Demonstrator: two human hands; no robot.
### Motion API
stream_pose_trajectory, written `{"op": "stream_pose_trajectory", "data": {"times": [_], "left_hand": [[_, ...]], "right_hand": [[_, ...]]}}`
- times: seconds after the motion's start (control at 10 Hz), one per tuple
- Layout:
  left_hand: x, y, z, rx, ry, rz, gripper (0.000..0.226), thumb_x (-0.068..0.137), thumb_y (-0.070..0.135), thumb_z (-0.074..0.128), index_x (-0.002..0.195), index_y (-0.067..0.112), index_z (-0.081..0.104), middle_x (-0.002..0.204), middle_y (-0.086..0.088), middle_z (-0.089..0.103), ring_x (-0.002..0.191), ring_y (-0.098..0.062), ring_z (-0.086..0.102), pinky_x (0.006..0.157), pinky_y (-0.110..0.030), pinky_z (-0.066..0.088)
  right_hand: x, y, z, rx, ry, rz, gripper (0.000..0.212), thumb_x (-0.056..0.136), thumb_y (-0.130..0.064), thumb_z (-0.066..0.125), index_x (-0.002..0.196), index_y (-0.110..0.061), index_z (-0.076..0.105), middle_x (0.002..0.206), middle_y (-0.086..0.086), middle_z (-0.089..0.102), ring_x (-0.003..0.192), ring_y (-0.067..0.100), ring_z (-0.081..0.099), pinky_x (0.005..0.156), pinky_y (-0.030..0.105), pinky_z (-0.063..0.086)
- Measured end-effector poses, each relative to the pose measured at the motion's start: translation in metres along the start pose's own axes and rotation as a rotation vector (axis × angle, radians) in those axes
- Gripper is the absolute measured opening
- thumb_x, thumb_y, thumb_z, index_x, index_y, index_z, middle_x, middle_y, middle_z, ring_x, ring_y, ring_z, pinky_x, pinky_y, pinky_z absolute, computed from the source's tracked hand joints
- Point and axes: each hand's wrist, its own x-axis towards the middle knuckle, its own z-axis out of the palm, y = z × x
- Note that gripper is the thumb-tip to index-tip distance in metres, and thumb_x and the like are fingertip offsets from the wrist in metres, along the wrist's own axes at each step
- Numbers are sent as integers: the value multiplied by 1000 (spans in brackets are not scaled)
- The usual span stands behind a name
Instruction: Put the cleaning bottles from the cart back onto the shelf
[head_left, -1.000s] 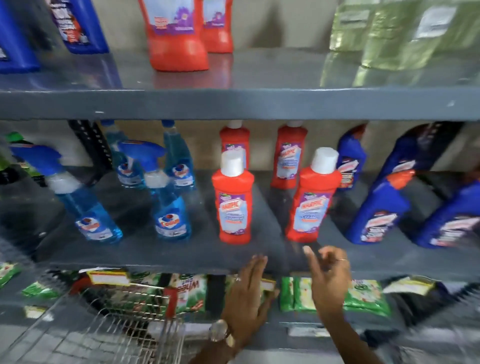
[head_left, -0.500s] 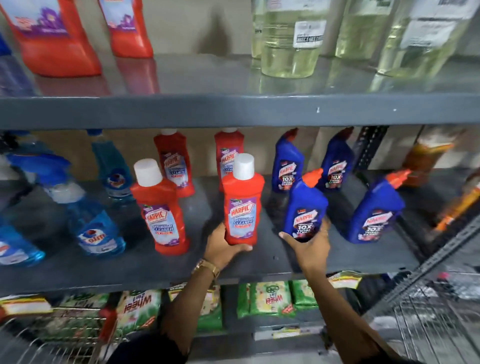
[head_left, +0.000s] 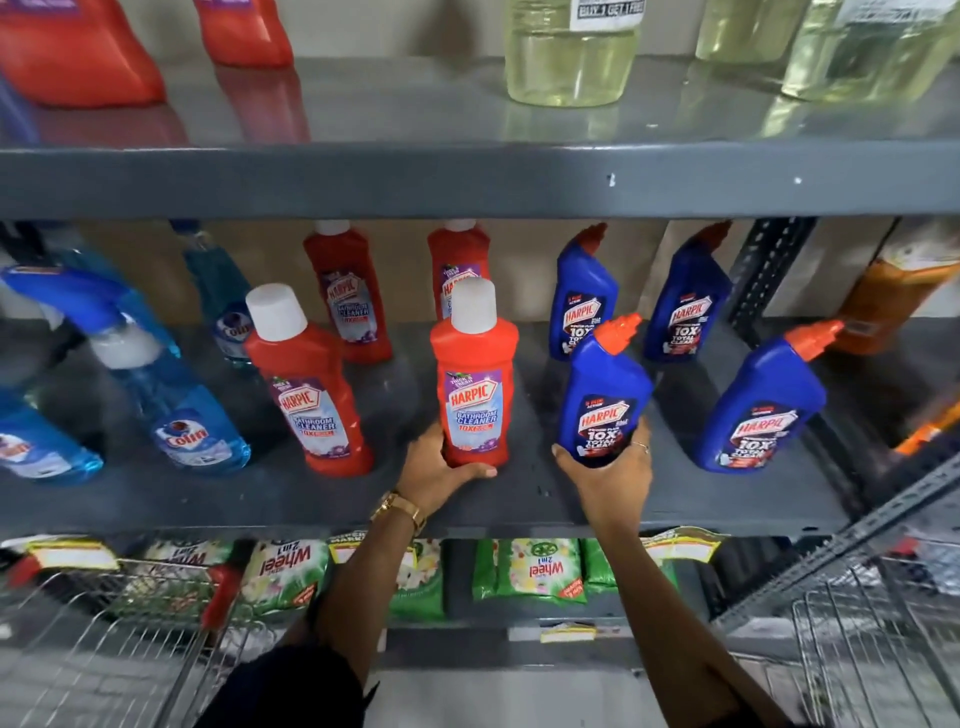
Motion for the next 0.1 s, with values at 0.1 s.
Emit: {"op": "stream_pose_trajectory", "data": {"times": [0.1], "left_hand": [[-5, 10, -1, 12, -33, 24, 86, 48, 22, 91, 124, 25, 51, 118, 6, 64, 110, -13, 61, 100, -33, 50]], "right_hand": [[-18, -11, -18, 4, -42, 14, 134, 47, -42, 91, 149, -14, 9, 155, 6, 23, 141, 17, 23, 111, 24, 21]]}}
